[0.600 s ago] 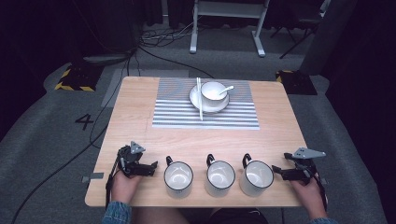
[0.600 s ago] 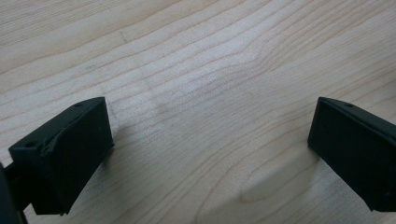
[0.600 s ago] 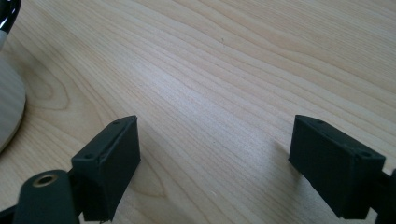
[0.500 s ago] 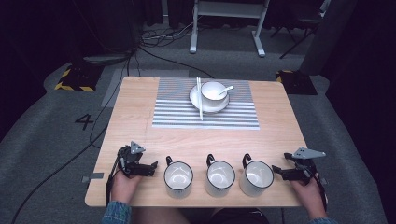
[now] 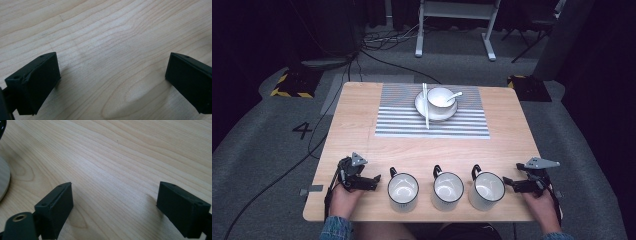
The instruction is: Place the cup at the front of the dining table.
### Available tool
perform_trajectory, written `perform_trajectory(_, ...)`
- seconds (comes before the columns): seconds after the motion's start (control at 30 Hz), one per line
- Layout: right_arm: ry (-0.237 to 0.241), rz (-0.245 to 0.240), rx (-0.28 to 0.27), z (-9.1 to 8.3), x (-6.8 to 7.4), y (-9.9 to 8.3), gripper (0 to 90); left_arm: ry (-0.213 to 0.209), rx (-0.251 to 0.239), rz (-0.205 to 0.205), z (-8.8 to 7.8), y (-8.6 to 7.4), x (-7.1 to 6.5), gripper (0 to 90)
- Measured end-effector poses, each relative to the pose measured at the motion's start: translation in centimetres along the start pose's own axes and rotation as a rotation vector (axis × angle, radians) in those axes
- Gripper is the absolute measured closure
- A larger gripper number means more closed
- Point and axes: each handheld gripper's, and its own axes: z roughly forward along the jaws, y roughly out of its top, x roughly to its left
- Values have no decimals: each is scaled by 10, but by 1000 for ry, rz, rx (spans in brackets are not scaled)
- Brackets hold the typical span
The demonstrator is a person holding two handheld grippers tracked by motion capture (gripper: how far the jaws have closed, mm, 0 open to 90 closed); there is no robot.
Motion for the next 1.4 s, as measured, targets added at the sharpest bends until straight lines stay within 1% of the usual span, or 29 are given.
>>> perform_trajectory(0.03,1,-2,2,0,0,0,123,-11,5,-2,-1,0,0,0)
perform_trajectory(0.13,6,-7,6,2,0,1,110,-21,-4,20,-4,1,-1,0)
perform_trajectory(0.23,9,-16,4,2,0,1,105,-49,-11,35,-11,3,-4,0)
perform_trajectory(0.3,11,-13,5,2,0,2,105,-56,-20,35,-13,3,-5,0)
perform_trajectory(0.33,16,-20,4,2,0,1,105,-68,-26,51,-20,4,-5,0)
perform_trajectory(0.37,18,-21,3,2,0,1,105,-78,-37,47,-22,3,-6,0)
perform_trajectory(0.4,20,-19,2,2,1,2,105,-98,-41,35,-26,3,-7,0)
perform_trajectory(0.43,21,-19,2,2,1,2,105,-109,-46,27,-29,2,-7,1)
perform_trajectory(0.47,21,-19,2,2,1,2,105,-109,-46,27,-29,2,-7,1)
perform_trajectory(0.5,21,-21,2,2,1,2,108,-130,-57,5,-35,1,-7,1)
perform_trajectory(0.53,21,-21,2,2,1,2,108,-130,-57,5,-35,1,-7,1)
perform_trajectory(0.57,22,-24,4,2,1,1,116,-141,-78,-4,-43,0,-8,1)
perform_trajectory(0.6,23,-22,2,2,1,1,119,-149,-88,-9,-48,0,-8,0)
perform_trajectory(0.67,25,-30,0,1,1,1,126,-151,-109,-4,-57,-2,-10,0)
perform_trajectory(0.7,25,-30,0,1,1,1,126,-151,-109,-4,-57,-2,-10,0)
perform_trajectory(0.73,24,-31,-1,1,1,1,127,-158,-122,-9,-61,-3,-12,0)
perform_trajectory(0.77,24,-36,-1,1,1,1,129,-166,-132,-4,-69,-4,-15,0)
perform_trajectory(0.8,24,-32,0,1,1,1,130,-170,-136,-4,-73,-4,-17,0)
perform_trajectory(0.83,24,-32,-3,1,1,1,132,-174,-147,-5,-76,-5,-19,0)
perform_trajectory(0.87,20,-32,-4,1,1,1,133,-174,-147,-5,-76,-5,-19,0)
perform_trajectory(0.9,21,-33,-4,1,1,1,134,-183,-162,1,-81,-5,-25,0)
perform_trajectory(0.97,19,-33,-5,1,2,1,136,-192,-169,17,-87,-3,-30,0)
perform_trajectory(1.0,20,-33,-5,1,2,1,136,-195,-181,15,-89,-3,-33,0)
perform_trajectory(1.23,21,-36,-5,1,2,1,140,-215,-185,69,-101,3,-59,0)
perform_trajectory(1.27,21,-36,-5,1,1,1,140,-218,-192,71,-102,3,-63,0)
perform_trajectory(1.3,21,-36,-5,1,1,1,140,-218,-192,71,-102,3,-63,0)
perform_trajectory(1.33,21,-36,-5,1,2,1,143,-220,-195,75,-104,3,-70,0)
perform_trajectory(1.37,22,-36,-5,1,2,1,145,-221,-193,79,-105,3,-73,0)
perform_trajectory(1.4,20,-43,-2,1,1,1,148,-221,-193,79,-105,3,-73,0)
